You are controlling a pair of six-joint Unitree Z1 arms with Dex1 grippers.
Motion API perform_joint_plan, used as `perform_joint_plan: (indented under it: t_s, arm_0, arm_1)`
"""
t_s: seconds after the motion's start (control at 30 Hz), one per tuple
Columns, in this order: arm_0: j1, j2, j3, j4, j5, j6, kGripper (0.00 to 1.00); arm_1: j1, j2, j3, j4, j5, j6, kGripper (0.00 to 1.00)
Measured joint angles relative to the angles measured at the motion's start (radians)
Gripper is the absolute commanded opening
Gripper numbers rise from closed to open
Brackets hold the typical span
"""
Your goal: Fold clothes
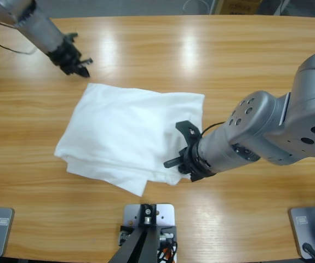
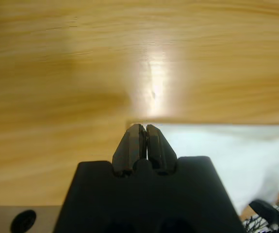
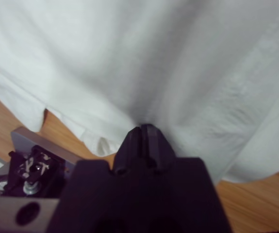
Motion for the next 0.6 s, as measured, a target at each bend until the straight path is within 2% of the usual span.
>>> perform_joint_plan:
  t_s: [0.07, 0.13, 0.23, 0.33, 0.43, 0.6]
  arm_0:
    - [-0.011, -0.087, 0.032, 0.011, 0.0, 0.027, 0.0]
    - [-0.053, -0.175, 0.116, 0.01, 0.0, 0.038, 0.0]
    - [-0.163, -0.263, 0.311, -0.069, 0.0, 0.031, 0.0]
    - [-0.258, -0.278, 0.484, -0.193, 0.0, -0.002, 0.0]
    - [-0.317, -0.271, 0.54, -0.26, 0.0, -0.019, 0.0]
    - [-0.343, -0.228, 0.538, -0.292, -0.001, -0.035, 0.0]
  arm_1:
    - [0.0, -0.005, -0.001, 0.016, 0.0, 0.0, 0.0]
    - [0.0, -0.012, -0.005, 0.053, -0.003, 0.0, 0.0]
    - [0.0, -0.015, -0.017, 0.105, -0.004, 0.0, 0.0]
    - [0.0, -0.023, -0.021, 0.157, -0.019, 0.0, 0.0]
    - [0.0, -0.048, -0.021, 0.207, -0.035, 0.0, 0.0]
    - [0.0, -0.127, -0.045, 0.277, -0.059, 0.0, 0.0]
